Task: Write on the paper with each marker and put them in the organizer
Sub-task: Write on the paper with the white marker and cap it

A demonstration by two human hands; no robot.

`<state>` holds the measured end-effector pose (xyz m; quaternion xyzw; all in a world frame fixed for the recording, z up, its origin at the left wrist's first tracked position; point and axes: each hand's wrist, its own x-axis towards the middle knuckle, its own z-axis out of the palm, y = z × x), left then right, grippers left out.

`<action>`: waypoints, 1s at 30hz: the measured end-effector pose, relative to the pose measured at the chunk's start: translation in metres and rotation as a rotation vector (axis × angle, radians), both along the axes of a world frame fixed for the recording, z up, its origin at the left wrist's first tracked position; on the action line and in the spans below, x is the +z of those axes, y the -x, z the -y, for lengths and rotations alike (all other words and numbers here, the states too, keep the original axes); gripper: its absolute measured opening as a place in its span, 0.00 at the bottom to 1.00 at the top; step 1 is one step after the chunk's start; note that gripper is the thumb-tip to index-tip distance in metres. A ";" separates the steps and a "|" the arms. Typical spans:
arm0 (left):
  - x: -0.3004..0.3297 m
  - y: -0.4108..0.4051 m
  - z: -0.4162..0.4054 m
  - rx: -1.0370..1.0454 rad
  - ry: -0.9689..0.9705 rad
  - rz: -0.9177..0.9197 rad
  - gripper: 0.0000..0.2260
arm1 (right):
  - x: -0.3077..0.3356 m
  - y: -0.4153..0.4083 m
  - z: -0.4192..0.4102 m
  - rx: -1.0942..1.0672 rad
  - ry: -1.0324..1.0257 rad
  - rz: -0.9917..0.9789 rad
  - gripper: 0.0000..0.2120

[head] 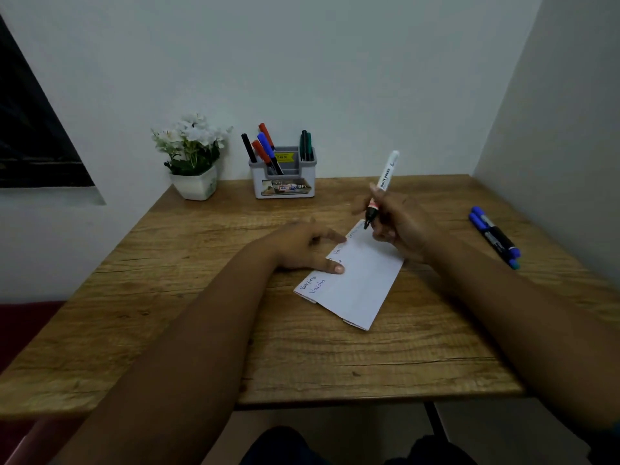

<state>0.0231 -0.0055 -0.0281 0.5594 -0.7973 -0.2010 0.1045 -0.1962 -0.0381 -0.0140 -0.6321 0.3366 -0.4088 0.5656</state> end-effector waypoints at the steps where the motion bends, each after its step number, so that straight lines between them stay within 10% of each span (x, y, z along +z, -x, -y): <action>1: 0.000 0.000 0.001 -0.002 -0.019 0.011 0.31 | -0.002 -0.002 -0.001 0.002 0.014 -0.032 0.19; 30: 0.011 0.002 -0.007 0.005 -0.158 0.032 0.29 | -0.022 0.002 0.000 0.020 0.389 -0.473 0.03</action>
